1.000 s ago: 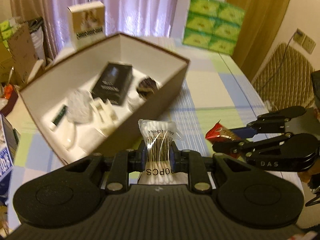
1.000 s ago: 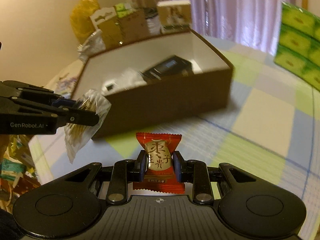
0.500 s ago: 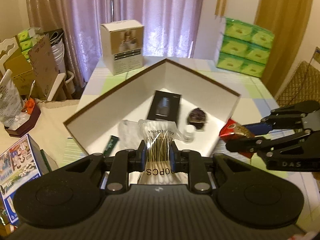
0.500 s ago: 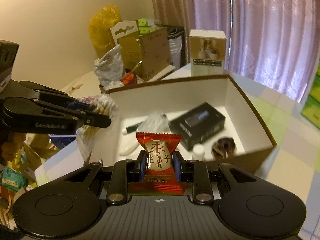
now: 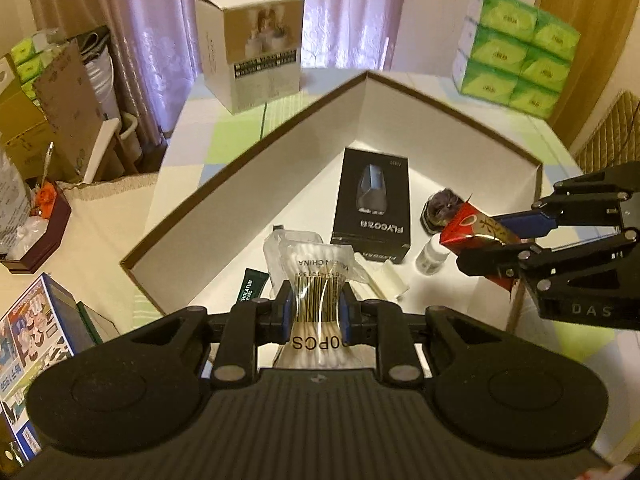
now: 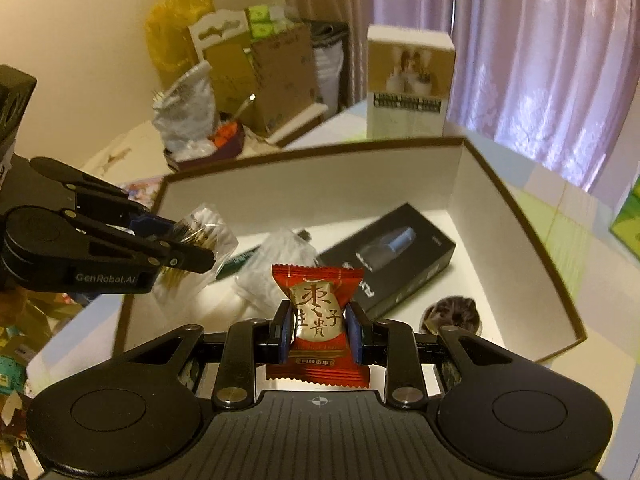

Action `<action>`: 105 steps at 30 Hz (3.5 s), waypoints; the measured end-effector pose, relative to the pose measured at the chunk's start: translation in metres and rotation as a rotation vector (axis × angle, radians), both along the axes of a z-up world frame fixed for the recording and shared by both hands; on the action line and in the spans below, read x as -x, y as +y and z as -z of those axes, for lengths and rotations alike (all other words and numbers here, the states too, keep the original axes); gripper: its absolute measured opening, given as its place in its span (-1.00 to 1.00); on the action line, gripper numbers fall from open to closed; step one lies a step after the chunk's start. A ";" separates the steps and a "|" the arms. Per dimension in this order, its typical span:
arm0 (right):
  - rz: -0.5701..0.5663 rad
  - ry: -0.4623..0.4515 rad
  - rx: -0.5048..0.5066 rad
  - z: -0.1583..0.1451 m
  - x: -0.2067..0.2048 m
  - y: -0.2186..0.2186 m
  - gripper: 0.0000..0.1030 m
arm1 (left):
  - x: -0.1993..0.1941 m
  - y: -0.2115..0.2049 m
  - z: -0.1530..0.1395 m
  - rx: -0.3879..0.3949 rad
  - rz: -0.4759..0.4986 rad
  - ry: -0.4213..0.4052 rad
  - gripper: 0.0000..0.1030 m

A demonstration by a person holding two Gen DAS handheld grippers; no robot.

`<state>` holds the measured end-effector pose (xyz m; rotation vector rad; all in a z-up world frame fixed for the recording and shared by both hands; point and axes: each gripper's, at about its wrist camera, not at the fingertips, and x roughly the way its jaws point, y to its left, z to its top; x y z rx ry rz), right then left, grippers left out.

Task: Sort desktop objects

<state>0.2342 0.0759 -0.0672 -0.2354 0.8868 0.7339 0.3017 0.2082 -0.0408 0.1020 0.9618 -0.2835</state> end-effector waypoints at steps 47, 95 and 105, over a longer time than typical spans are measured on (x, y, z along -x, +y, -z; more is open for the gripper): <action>0.037 0.109 0.137 0.045 -0.029 0.012 0.20 | -0.026 -0.002 0.029 -0.020 0.042 0.086 0.21; 0.116 -0.057 0.040 -0.025 0.026 -0.043 0.96 | 0.043 -0.016 -0.039 -0.070 -0.009 -0.089 0.97; 0.123 -0.086 -0.007 -0.041 0.044 -0.057 0.96 | 0.072 -0.023 -0.050 -0.081 -0.071 -0.076 0.97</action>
